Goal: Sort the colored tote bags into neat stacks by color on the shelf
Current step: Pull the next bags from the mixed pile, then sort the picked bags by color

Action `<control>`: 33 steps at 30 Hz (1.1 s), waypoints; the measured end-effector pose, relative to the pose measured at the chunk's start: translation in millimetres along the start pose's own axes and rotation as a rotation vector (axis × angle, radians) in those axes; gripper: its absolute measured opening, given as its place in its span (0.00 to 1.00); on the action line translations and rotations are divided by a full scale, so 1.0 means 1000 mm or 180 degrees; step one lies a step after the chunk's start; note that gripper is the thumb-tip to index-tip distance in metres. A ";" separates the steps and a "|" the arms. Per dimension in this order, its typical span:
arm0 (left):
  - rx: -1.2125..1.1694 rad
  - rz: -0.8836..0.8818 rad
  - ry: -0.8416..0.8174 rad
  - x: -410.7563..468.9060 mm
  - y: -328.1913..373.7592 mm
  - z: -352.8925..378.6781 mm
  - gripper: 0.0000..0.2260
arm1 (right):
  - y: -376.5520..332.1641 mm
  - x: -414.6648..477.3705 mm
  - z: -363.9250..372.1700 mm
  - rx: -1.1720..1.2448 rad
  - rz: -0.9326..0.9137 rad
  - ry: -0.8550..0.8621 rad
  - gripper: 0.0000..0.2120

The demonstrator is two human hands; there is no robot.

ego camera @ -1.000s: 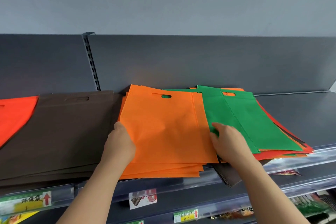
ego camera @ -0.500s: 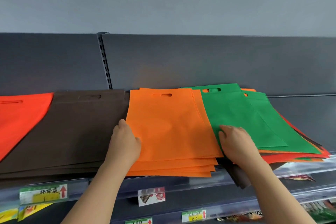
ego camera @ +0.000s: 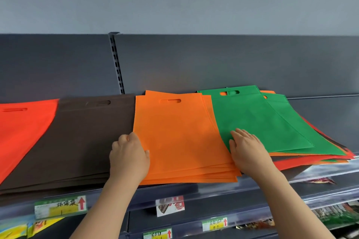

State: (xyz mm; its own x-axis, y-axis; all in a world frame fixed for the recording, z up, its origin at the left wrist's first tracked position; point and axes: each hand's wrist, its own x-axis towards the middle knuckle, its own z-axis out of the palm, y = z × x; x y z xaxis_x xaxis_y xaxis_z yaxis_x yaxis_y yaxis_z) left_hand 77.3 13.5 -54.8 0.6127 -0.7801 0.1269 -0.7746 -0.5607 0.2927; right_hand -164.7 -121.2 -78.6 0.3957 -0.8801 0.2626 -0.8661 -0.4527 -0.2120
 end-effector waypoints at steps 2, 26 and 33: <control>-0.0074 0.0202 0.0202 0.001 0.005 0.001 0.24 | 0.009 -0.004 -0.002 -0.0030 0.0081 0.0011 0.09; -0.0898 0.0799 -0.0264 -0.009 0.209 0.058 0.17 | 0.198 0.015 -0.057 -0.0566 0.0676 -0.0551 0.16; -0.0992 0.0614 -0.0515 -0.012 0.265 0.080 0.26 | 0.212 0.006 -0.049 -0.0128 0.0012 -0.0282 0.17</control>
State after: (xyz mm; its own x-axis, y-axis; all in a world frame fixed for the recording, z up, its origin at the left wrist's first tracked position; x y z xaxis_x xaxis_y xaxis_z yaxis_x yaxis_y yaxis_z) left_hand -147.3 -148.0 -54.7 0.4086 -0.9104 0.0640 -0.7729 -0.3079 0.5548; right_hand -361.0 -215.8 -76.1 0.4162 -0.8919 0.1772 -0.8786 -0.4446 -0.1743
